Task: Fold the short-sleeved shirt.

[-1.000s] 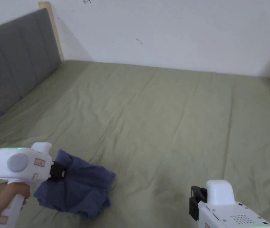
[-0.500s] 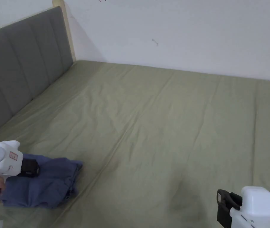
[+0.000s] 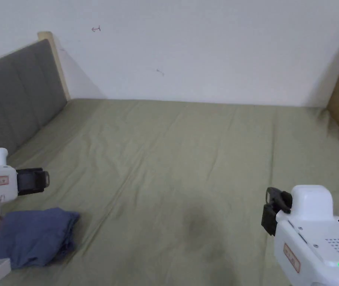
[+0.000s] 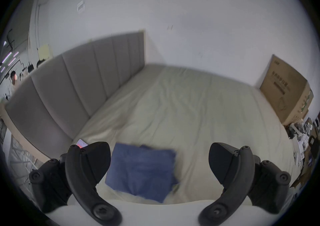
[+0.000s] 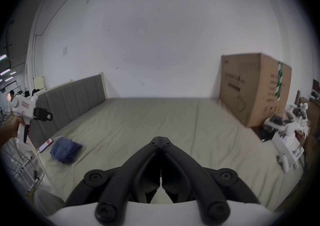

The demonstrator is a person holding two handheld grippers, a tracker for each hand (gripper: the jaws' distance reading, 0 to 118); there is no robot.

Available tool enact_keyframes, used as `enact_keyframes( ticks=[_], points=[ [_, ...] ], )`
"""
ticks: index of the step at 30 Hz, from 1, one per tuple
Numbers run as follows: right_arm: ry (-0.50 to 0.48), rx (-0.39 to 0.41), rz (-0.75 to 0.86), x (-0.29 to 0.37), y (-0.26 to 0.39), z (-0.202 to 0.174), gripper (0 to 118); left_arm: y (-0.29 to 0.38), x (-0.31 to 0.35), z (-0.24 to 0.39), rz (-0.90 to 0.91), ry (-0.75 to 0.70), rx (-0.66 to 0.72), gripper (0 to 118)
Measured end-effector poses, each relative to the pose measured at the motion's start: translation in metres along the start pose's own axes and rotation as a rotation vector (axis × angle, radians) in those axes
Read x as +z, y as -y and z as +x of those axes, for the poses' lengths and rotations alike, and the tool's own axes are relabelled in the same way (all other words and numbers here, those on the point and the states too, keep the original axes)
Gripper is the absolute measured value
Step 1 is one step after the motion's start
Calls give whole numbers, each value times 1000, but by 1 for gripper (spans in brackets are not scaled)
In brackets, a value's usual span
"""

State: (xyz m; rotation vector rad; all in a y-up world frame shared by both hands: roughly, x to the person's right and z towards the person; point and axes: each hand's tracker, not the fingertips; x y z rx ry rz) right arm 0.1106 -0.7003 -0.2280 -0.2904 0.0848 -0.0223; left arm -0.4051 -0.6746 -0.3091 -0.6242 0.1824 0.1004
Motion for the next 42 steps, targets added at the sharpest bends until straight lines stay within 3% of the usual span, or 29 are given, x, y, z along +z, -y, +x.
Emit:
enact_keyframes(
  ticks=[11,21,23,26,29,30,42],
  points=[
    [188,97,230,64,-58,36,0,-2,138,130,494,113,-110,113],
    [232,111,318,94,-57,60,0,59,159,214,707,179,-103,112],
    [237,115,320,96,-55,63,0,68,158,223,711,178,-115,99],
    [243,113,318,99,-51,67,0,81,156,235,725,192,-130,4],
    [248,117,314,102,-48,68,0,86,156,245,707,190,-156,0],
    [250,117,312,102,-47,69,0,86,155,245,672,251,-155,0],
    [264,100,312,108,-44,73,0,88,151,249,656,236,-180,0]
  ],
)
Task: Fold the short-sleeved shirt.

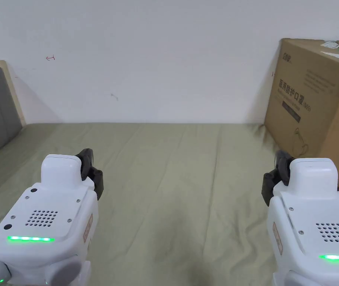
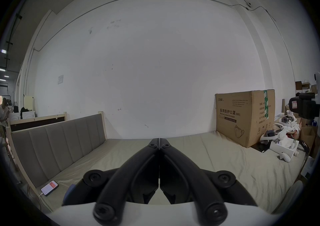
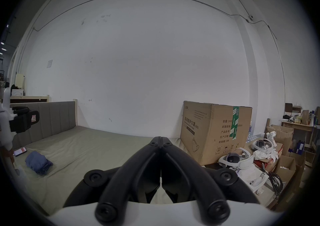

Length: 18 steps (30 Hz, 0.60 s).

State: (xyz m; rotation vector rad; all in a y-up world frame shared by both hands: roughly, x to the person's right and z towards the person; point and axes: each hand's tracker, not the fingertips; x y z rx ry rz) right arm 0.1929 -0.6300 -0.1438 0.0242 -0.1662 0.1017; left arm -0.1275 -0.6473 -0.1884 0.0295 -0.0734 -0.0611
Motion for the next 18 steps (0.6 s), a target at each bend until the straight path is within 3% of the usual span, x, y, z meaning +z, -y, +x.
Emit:
enact_keyframes(
  ticks=[18],
  points=[
    [-6,15,11,3,-4,-5,0,0,-1,-4,-6,5,-3,0]
  ],
)
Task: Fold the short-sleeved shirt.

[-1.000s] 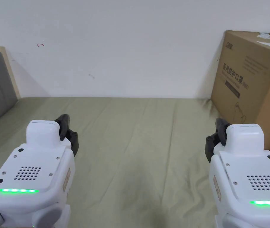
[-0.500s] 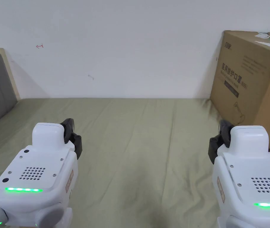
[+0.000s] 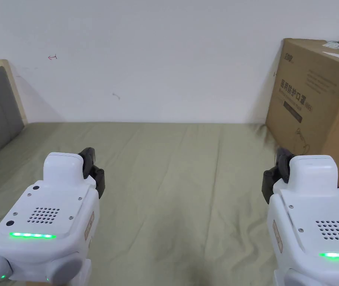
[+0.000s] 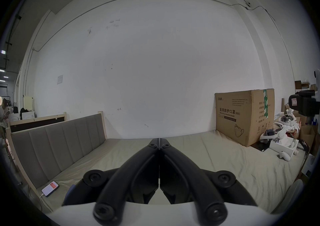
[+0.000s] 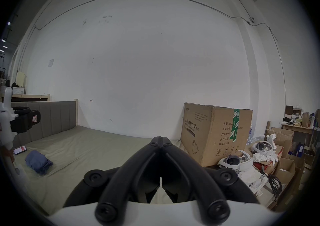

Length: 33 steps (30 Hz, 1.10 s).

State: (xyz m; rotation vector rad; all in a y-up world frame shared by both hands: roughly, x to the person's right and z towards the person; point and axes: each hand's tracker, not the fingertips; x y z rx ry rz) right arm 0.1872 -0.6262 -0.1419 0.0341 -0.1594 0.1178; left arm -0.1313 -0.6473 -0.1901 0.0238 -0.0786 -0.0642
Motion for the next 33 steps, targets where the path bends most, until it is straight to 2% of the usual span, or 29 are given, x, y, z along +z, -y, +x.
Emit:
enact_keyframes(
  ticks=[33],
  points=[
    [-7,12,1,2,-2,-6,0,1,1,-5,-18,11,26,0]
  ],
)
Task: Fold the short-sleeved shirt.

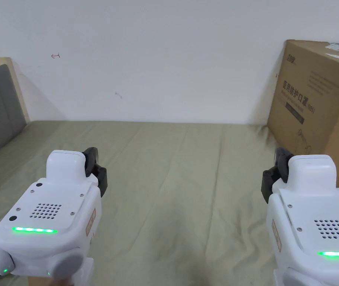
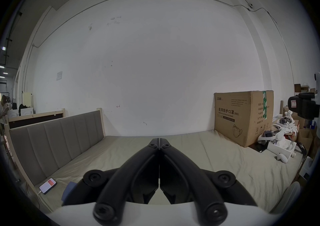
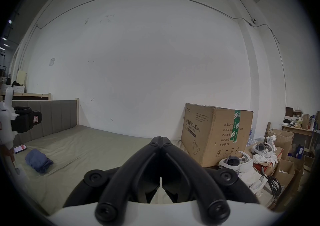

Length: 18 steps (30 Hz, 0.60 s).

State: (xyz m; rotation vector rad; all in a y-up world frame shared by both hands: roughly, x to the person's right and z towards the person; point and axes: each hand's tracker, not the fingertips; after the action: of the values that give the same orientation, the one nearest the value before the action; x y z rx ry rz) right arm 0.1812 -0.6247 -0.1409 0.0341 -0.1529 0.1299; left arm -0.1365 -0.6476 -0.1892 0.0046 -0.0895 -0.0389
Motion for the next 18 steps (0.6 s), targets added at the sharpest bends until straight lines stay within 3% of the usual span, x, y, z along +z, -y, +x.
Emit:
enact_keyframes(
  ticks=[10,11,12,14,15,16,17,18],
  points=[
    [0,-1,-21,-4,1,-2,1,2,0,-2,1,-3,8,4],
    [4,-2,-23,-4,1,-2,10,2,0,-3,0,-4,11,10],
    [5,-1,-24,-5,2,-2,25,2,-1,-3,-7,-1,18,29],
    [4,-3,-30,-6,2,-2,57,1,-3,-4,-21,8,27,80],
    [3,-6,-35,-7,2,-2,84,2,-5,-5,-29,10,27,107],
    [2,-10,-41,-8,3,-2,101,3,-7,-4,-29,10,28,115],
    [-1,-13,-47,-10,3,-2,113,3,-7,-4,-28,10,28,115],
    [-4,-17,-49,-10,3,-2,118,4,-6,-4,-23,11,30,115]
  ],
)
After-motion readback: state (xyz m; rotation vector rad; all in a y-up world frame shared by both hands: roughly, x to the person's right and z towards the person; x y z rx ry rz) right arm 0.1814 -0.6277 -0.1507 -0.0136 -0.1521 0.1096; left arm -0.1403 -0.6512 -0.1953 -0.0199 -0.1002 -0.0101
